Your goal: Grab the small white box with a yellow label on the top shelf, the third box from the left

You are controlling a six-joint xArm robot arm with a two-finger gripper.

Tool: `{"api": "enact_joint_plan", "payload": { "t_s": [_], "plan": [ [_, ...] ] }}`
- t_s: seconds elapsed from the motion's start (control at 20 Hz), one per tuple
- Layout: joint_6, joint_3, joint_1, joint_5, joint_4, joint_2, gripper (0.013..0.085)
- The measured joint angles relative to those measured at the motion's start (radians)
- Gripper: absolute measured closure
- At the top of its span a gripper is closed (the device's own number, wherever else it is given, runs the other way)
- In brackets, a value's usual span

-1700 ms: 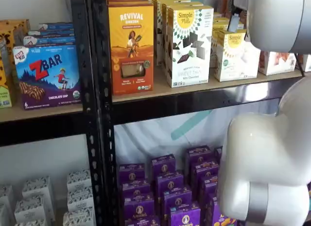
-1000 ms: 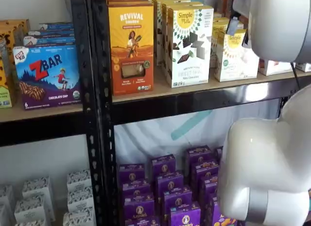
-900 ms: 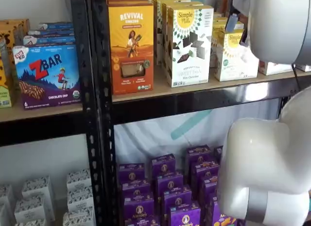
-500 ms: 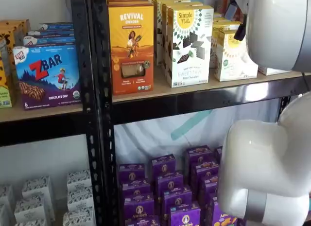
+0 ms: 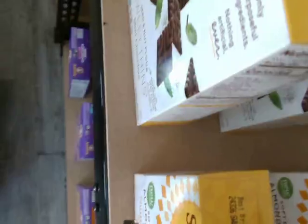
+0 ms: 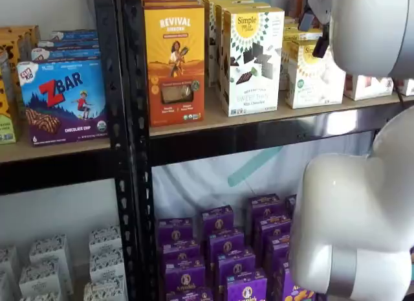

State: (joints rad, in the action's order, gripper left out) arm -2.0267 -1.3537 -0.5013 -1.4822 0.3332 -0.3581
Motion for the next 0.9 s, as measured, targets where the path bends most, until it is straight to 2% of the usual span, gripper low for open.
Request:
{"api": "enact_joint_plan", "payload": {
  "t_s": [0.2,0.5,0.9],
  "plan": [
    [0.018,-0.061,0.014,-0.063,-0.034,0.052,0.013],
    [0.03,-0.067,0.036,-0.064,-0.071,0.07,0.013],
    [0.051,-0.141,0.06,-0.155,-0.138,0.136,0.013]
  ]
}}
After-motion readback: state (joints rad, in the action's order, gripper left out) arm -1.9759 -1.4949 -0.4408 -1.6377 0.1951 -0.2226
